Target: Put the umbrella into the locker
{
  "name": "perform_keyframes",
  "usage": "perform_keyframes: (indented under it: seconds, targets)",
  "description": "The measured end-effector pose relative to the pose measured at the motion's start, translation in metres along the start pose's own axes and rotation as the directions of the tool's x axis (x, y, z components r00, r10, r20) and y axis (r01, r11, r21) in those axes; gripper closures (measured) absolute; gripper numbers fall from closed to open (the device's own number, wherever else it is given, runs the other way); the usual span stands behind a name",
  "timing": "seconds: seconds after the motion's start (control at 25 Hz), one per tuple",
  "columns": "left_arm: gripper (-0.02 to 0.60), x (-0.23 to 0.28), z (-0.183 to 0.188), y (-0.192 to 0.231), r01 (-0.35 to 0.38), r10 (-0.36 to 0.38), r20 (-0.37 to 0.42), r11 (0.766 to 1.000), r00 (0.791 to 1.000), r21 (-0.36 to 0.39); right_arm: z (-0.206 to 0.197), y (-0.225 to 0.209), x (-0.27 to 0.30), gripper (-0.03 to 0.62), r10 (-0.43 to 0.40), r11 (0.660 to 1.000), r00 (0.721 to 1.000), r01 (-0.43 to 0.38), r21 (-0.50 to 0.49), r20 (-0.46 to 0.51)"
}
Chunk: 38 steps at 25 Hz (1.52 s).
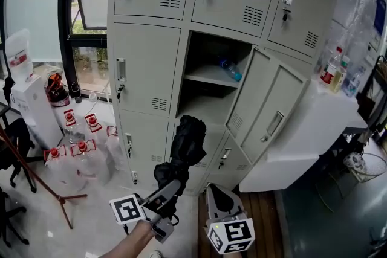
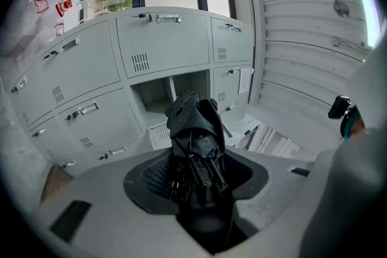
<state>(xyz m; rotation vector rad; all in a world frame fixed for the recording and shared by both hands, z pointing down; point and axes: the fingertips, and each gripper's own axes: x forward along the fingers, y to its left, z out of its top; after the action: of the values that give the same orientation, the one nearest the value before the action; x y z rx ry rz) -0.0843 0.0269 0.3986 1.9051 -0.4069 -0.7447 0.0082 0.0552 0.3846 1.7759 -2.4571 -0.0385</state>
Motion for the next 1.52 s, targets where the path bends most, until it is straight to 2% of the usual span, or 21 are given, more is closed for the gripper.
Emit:
perform_keyframes:
  seconds: [0.36,0.84,1.08,1.52]
  targets:
    - [0.38,0.0,0.038,0.018,-0.006,0.005,-0.043,1.0,0.999,-0.007,0.013,0.016,0.046,0.591,-0.029,1.0,0.999,0.029,-0.008,0.016]
    - [0.38,0.028,0.059,0.04,0.012,-0.013,-0.052,1.0,0.999,-0.024,0.01,0.0,0.079,0.591,-0.047,0.999,0.998,0.047,-0.008,0.029]
    - [0.38,0.059,0.062,0.057,0.009,-0.011,-0.047,1.0,0.999,-0.029,0.006,-0.027,0.099,0.591,-0.035,0.999,0.999,0.035,-0.009,0.039]
    - [0.38,0.14,0.073,0.09,-0.014,0.013,-0.021,1.0,1.0,-0.008,0.005,-0.102,0.15,0.591,0.002,1.0,0.998,-0.002,0.002,0.063]
